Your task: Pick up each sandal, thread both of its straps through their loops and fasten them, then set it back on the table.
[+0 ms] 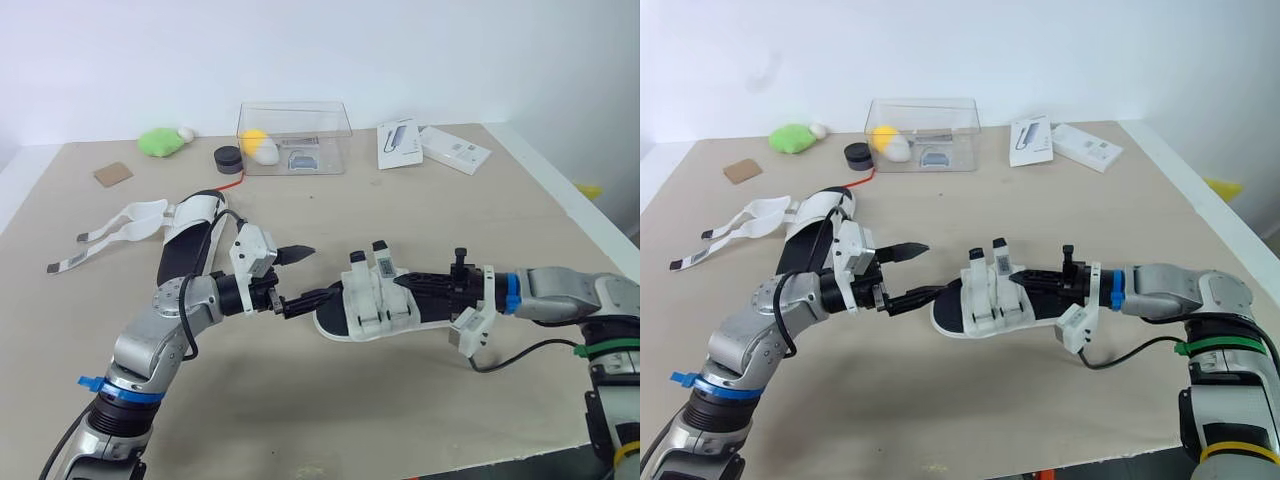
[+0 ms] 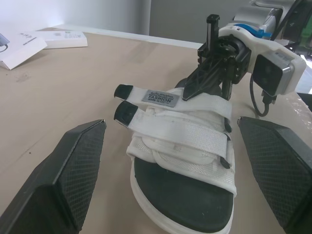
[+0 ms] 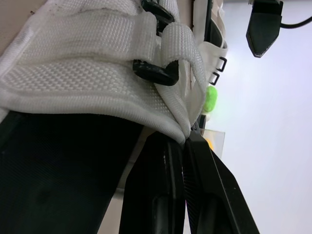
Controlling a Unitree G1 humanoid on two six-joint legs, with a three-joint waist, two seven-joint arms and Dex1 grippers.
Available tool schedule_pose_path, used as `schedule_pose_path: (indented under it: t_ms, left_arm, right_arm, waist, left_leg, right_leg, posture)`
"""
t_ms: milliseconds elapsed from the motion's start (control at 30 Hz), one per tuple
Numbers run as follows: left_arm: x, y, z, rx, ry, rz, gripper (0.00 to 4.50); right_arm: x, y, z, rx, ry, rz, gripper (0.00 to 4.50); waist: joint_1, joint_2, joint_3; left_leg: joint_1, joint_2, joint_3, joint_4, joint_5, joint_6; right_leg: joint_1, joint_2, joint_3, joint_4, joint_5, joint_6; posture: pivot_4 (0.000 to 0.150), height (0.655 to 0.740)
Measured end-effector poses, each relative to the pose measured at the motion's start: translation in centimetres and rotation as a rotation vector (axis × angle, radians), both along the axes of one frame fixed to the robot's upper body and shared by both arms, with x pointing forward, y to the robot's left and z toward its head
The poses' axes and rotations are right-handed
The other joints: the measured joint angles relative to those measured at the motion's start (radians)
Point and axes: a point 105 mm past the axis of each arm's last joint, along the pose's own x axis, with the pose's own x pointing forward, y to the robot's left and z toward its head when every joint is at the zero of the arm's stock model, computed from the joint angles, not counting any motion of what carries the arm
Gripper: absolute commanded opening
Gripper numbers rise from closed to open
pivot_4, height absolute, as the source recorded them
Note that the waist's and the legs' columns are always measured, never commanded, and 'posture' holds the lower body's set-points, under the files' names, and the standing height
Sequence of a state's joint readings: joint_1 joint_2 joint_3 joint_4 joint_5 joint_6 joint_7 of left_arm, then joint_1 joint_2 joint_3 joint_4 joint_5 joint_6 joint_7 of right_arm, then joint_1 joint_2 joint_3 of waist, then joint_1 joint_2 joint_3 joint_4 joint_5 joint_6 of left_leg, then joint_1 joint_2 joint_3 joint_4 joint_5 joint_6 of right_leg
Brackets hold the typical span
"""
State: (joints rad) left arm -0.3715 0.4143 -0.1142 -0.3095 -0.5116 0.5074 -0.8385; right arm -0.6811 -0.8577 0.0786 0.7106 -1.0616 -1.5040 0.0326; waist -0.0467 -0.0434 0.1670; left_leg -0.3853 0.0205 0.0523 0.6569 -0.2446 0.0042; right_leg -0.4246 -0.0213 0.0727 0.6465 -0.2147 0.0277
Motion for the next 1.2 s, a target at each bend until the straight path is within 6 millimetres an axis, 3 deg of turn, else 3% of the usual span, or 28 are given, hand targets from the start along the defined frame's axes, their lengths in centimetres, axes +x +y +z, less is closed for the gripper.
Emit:
schedule_pose_path:
  t_ms: [233, 433, 700, 833, 933, 1067, 1167, 1200]
  left_arm:
    - [1.1, -1.0, 1.5, -0.046, -0.034, -0.008, 4.50]
    - [2.1, -1.4, 1.6, -0.046, -0.034, 0.009, 4.50]
    - [2.4, -2.6, 1.3, -0.039, -0.034, -0.016, 4.50]
    - [2.4, -2.7, 1.2, -0.042, -0.031, -0.027, 4.50]
    - [2.5, -2.6, 1.1, -0.035, -0.035, -0.023, 4.50]
    - [2.6, -2.3, 1.1, -0.022, -0.037, -0.017, 4.50]
    - [2.6, -2.1, 1.0, -0.016, -0.036, -0.008, 4.50]
    - [2.6, -2.0, 1.0, -0.014, -0.033, -0.004, 4.50]
  right_arm:
    - [3.5, -2.0, 2.4, 0.200, -0.048, -0.282, 0.06]
    - [6.8, -9.2, 4.1, 0.322, -0.096, -0.804, 0.06]
    - [6.2, -16.6, 2.9, 0.326, -0.071, -1.294, 0.06]
    - [5.5, -17.5, 1.5, 0.290, -0.024, -1.382, 0.06]
    - [5.4, -17.2, 1.5, 0.311, 0.012, -1.394, 1.16]
    - [5.3, -16.6, 2.1, 0.384, 0.080, -1.364, 3.02]
    - [4.3, -17.5, 3.4, 0.398, 0.129, -1.343, 4.48]
    - [3.9, -17.9, 3.7, 0.396, 0.139, -1.341, 4.48]
  waist:
    - [0.000, 0.000, 0.000]
    - [0.002, 0.000, 0.000]
    - [0.000, 0.001, 0.000]
    - [-0.002, 0.002, 0.000]
    - [-0.002, 0.003, 0.000]
    - [-0.001, 0.003, 0.000]
    - [0.001, 0.003, 0.000]
    - [0.002, 0.003, 0.000]
  left_leg:
    - [0.000, -0.002, 0.000, 0.000, 0.001, 0.001]
    - [-0.002, -0.002, -0.002, 0.000, 0.001, 0.001]
    - [-0.003, -0.004, -0.001, 0.000, 0.001, 0.002]
    - [-0.002, -0.005, -0.001, 0.000, 0.001, 0.002]
    - [-0.002, -0.005, -0.001, 0.000, 0.001, 0.002]
    - [-0.002, -0.005, -0.001, 0.000, 0.001, 0.002]
    - [-0.002, -0.005, -0.001, 0.000, 0.001, 0.002]
    - [-0.003, -0.005, -0.001, 0.000, 0.001, 0.002]
  right_leg:
    - [0.001, -0.002, 0.000, 0.000, 0.002, 0.003]
    - [0.001, -0.002, -0.001, -0.001, 0.001, 0.004]
    - [0.000, -0.002, 0.000, 0.000, 0.000, 0.005]
    - [0.000, -0.002, 0.000, 0.000, -0.002, 0.008]
    - [0.000, -0.002, 0.000, 0.000, -0.002, 0.011]
    - [0.000, -0.002, 0.000, 0.000, -0.002, 0.012]
    - [0.000, -0.003, 0.000, 0.000, -0.002, 0.013]
    - [0.000, -0.003, 0.000, 0.000, -0.002, 0.013]
  posture:
    - [0.150, 0.7400]
    - [0.150, 0.7400]
    - [0.150, 0.7400]
    - [0.150, 0.7400]
    - [0.150, 0.7400]
    - [0.150, 0.7400]
    - [0.150, 0.7400]
    - [0.150, 0.7400]
